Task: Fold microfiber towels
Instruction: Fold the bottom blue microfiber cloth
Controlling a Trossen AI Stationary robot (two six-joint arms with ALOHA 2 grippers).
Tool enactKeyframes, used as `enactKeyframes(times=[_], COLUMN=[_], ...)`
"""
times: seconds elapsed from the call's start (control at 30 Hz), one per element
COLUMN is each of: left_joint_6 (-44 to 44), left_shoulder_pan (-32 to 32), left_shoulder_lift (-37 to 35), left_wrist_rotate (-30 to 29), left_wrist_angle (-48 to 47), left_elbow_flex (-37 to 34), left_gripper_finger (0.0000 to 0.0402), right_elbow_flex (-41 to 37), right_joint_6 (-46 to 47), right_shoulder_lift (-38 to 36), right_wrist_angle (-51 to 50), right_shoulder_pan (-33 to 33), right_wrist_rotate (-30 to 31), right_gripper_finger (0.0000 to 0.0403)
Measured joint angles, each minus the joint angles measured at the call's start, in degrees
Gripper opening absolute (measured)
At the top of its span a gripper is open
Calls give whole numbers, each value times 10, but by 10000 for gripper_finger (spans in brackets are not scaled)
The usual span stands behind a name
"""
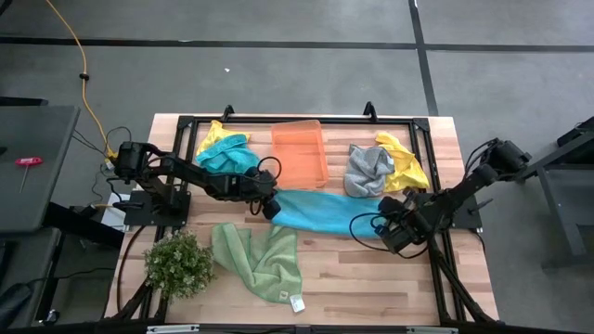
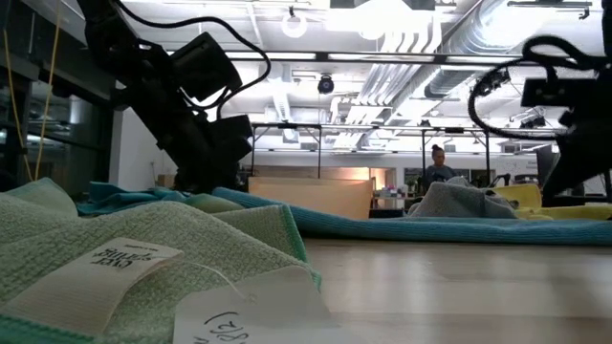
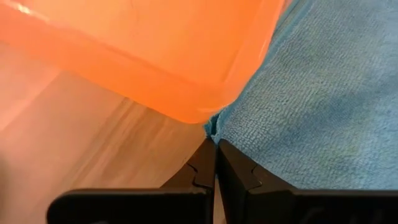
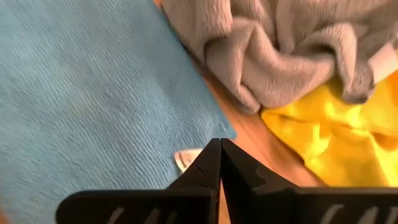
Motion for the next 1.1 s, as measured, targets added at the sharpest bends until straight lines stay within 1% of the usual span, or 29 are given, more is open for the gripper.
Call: enactKeyframes(times=[0.1, 0.17, 0.3, 0.4, 0.5, 0.7, 0.73, 0.83, 0.87, 0.93, 1.1], left_joint_6=[9, 18, 45, 72, 96, 108, 112, 115, 115, 115, 116], left_shoulder_pan=[0, -1, -7, -20, -38, -60, -61, -61, -61, -61, -63], left_shoulder_lift=[-8, -18, -47, -67, -77, -69, -68, -69, -69, -69, -69], left_wrist_rotate=[0, 0, 0, 0, 0, -4, -15, -77, -92, -104, -103], left_wrist_angle=[-2, 1, -3, -4, -4, -4, -8, -3, -5, -5, -5], left_elbow_flex=[0, 0, 0, 0, 0, 0, 0, 0, 0, 0, 0], left_gripper_finger=[0, 0, 0, 0, 0, 0, 1, 6, 11, 23, 64], right_elbow_flex=[15, 19, 3, -20, -38, -42, -42, -42, -42, -42, -42], right_joint_6=[-24, -57, -131, -149, -149, -136, -135, -128, -121, -109, -108], right_shoulder_lift=[0, 0, 0, 0, 0, 0, 0, 0, 0, 0, 0], right_wrist_angle=[-3, 18, 128, 222, 273, 282, 282, 282, 282, 282, 283], right_shoulder_pan=[5, 18, 57, 78, 88, 89, 89, 89, 89, 89, 89], right_wrist_rotate=[1, -5, -34, -50, -47, -28, -28, -26, -24, -14, 21], right_gripper_finger=[0, 0, 0, 0, 0, 0, 0, 0, 0, 0, 0])
